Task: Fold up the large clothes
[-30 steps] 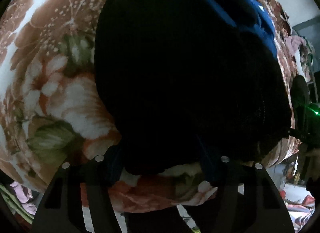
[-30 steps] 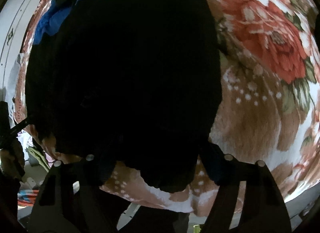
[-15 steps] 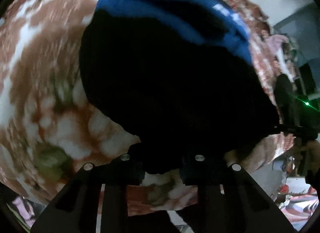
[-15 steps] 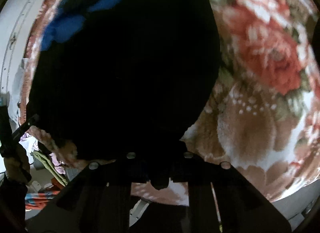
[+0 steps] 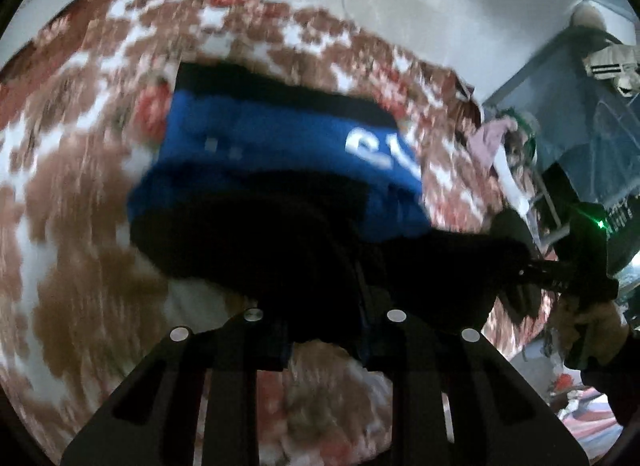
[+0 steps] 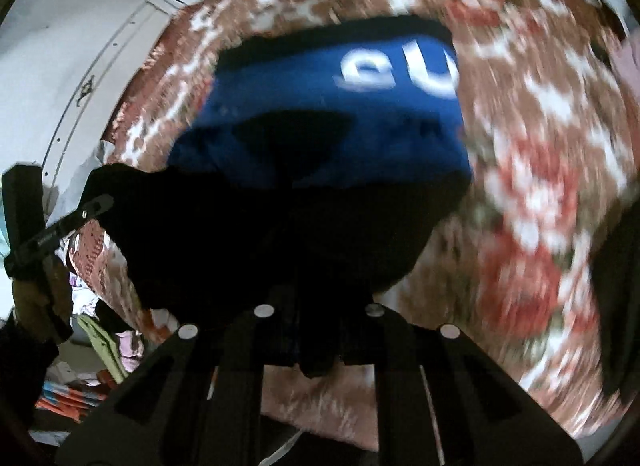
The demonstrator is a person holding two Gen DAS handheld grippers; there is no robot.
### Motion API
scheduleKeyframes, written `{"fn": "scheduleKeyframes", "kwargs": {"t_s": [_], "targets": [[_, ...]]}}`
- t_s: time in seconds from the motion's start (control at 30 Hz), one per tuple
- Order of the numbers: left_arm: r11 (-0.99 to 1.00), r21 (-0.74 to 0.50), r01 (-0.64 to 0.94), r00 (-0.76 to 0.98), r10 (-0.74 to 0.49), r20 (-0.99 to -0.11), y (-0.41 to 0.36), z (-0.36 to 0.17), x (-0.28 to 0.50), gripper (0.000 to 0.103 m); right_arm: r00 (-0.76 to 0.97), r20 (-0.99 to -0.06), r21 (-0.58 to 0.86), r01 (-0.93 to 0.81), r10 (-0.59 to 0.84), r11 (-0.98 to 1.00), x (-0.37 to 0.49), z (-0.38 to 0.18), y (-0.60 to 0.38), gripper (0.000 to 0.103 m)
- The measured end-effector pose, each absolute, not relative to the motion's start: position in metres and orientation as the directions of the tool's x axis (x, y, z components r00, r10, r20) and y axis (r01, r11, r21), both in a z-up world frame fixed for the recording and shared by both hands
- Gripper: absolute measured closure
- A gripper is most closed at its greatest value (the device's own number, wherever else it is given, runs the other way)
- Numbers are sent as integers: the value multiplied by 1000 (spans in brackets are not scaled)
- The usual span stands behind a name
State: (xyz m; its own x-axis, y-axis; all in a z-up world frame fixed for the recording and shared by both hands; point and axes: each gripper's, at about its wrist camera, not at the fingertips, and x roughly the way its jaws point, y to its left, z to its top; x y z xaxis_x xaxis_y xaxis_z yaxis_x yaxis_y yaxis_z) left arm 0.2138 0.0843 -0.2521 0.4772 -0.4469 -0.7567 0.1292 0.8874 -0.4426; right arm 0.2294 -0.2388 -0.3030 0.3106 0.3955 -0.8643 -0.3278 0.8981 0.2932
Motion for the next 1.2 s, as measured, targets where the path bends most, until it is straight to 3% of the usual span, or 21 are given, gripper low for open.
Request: {"fn": "scheduleKeyframes", "kwargs": {"t_s": [0.1,0.5,0.87,1.0,1.13,1.2], "targets": [[913,-388,126,531,-393,-751,82,-237,253,81,360,-843,279,-343,400,897,280,-301,-237,91],[923,-381,58,598,-338,-727,93,-230,407,81,398,-840,223,-368,370,902,469,-293,-247,91],[928,-371,-24,476,-316,-821,135,-282,562,80,331,-888,239,-257,318,936,608,-335,-250,89],[917,-376,-133,350,-311,-884,154,-331,597,78,226,-930,236,-234,289,943,644,-379,-250,86],[898,-417,-142,339,-352,-873,158,-344,605,68,229,-932,222,-249,280,943,649,-382,-253,72],[887,-441,-140,340,-375,-862,161,-344,606,64,221,-926,250,-253,307,935,647,-378,-260,56]]}}
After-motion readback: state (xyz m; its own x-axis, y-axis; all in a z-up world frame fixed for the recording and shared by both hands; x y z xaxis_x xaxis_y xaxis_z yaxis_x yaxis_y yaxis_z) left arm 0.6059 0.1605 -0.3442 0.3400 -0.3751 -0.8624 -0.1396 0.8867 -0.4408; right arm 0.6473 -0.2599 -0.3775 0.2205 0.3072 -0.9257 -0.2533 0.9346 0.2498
